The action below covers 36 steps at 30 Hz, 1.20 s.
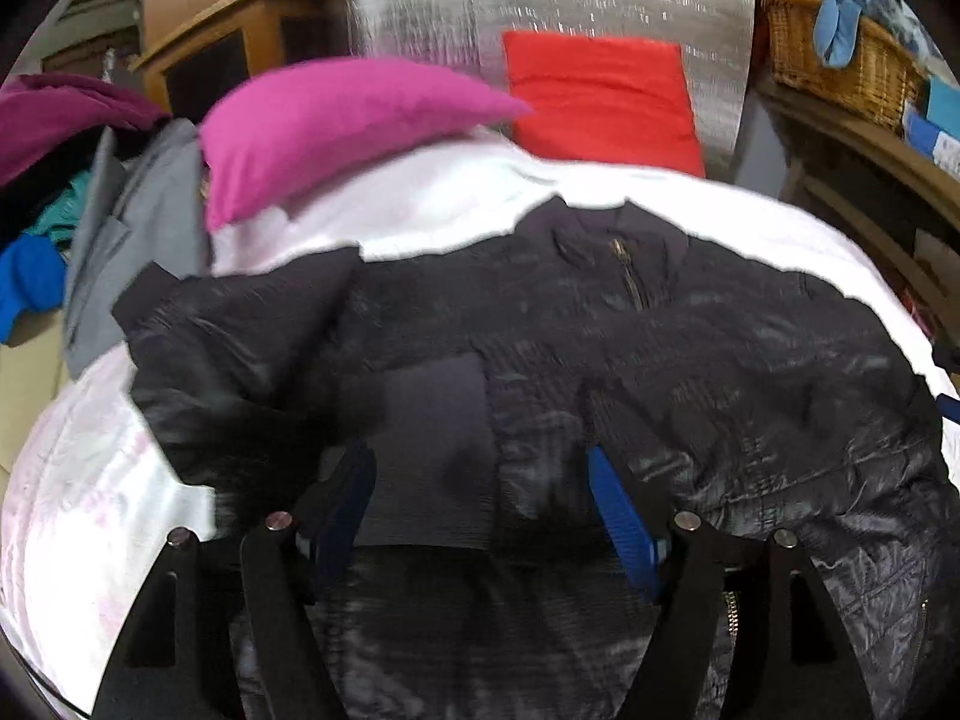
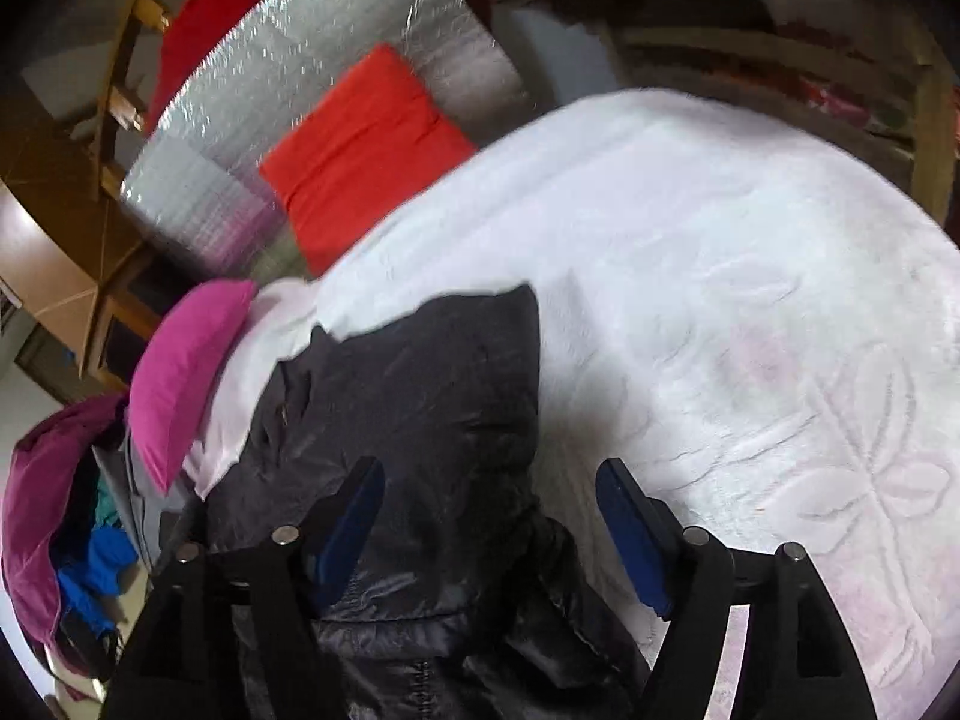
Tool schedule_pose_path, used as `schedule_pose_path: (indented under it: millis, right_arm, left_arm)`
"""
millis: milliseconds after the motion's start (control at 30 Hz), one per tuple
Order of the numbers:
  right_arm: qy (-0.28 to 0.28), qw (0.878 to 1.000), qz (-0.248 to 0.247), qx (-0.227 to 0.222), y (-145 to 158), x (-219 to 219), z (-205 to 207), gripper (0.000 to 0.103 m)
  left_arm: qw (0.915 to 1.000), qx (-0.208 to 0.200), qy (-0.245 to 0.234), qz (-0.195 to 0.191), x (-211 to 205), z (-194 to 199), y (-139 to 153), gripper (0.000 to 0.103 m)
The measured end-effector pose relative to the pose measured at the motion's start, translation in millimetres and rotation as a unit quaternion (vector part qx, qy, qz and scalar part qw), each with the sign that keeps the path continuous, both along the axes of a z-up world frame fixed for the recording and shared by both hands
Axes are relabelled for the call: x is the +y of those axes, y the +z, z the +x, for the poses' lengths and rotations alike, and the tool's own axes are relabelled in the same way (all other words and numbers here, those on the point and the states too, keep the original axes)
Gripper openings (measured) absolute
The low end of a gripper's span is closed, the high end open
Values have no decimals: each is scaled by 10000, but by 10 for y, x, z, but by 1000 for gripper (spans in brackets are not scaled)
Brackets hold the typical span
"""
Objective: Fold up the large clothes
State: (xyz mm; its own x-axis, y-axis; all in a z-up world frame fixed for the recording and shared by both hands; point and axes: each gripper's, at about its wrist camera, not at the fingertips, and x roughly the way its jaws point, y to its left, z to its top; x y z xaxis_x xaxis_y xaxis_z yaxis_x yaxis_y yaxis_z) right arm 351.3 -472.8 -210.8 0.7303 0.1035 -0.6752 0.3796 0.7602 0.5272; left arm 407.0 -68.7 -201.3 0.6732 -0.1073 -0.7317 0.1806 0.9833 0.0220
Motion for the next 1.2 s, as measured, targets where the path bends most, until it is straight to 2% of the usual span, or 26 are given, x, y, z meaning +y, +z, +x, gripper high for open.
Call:
schedule_pose_path:
  millis: [100,133,167,200,267,367,433,500,567,667,800,833,867,900,1033,1100,1167,1200]
  right_arm:
    - [155,9994,204,244,-189,-8,152,76]
    - [186,9988,316,319,-266,-11,216,72]
    - [223,9985,376,329,-309,-16,263,56]
    - [292,9981,420,351,-348,-17,308,46]
    - [368,9978,371,414,-376,-1,370,32]
    - [345,9991,-5,257,-219,46,391,25]
    - [323,9994,-152,42,-90,65,358,23]
    - [312,9992,-268,-8,-46,77,362,23]
    - [300,9989,-265,241,-170,48,406,23]
    - [310,9976,152,606,-432,-43,463,23]
    - [272,9974,388,535,-351,-85,413,28]
    - [293,9970,483,523,-332,-92,391,46]
    - [329,9962,615,522,-327,-96,373,75]
    - [358,9956,701,513,-325,-100,353,82]
    - [729,9937,683,517,-273,10,351,83]
    - [886,9918,492,776,-288,124,376,78]
    - [1013,9901,268,935,-317,246,394,57]
    - [1039,9892,106,1027,-324,298,395,53]
  left_arm:
    - [9994,304,32,140,-71,70,-126,74]
    - [9989,387,48,249,-104,83,-170,74]
    - [9985,447,51,312,-125,102,-215,74]
    - [9983,477,54,338,-138,115,-246,74]
    - [9980,449,42,440,-181,107,-271,74]
    - [9978,398,20,539,-205,99,-260,74]
    - [9977,397,39,543,-207,90,-260,74]
    - [9977,386,43,555,-217,81,-263,74]
    - [9976,367,34,584,-222,102,-269,74]
    - [9976,346,15,592,-226,88,-266,74]
    - [9976,346,30,591,-220,84,-261,74]
    - [9976,346,31,594,-220,87,-260,74]
    - [9976,341,31,600,-222,83,-258,74]
    - [9976,336,29,608,-225,86,-258,74]
    - [9975,318,22,629,-230,75,-252,74]
    - [9975,319,23,631,-231,79,-254,74]
    - [9975,318,26,635,-229,81,-255,74]
    - [9975,318,25,632,-230,81,-255,74]
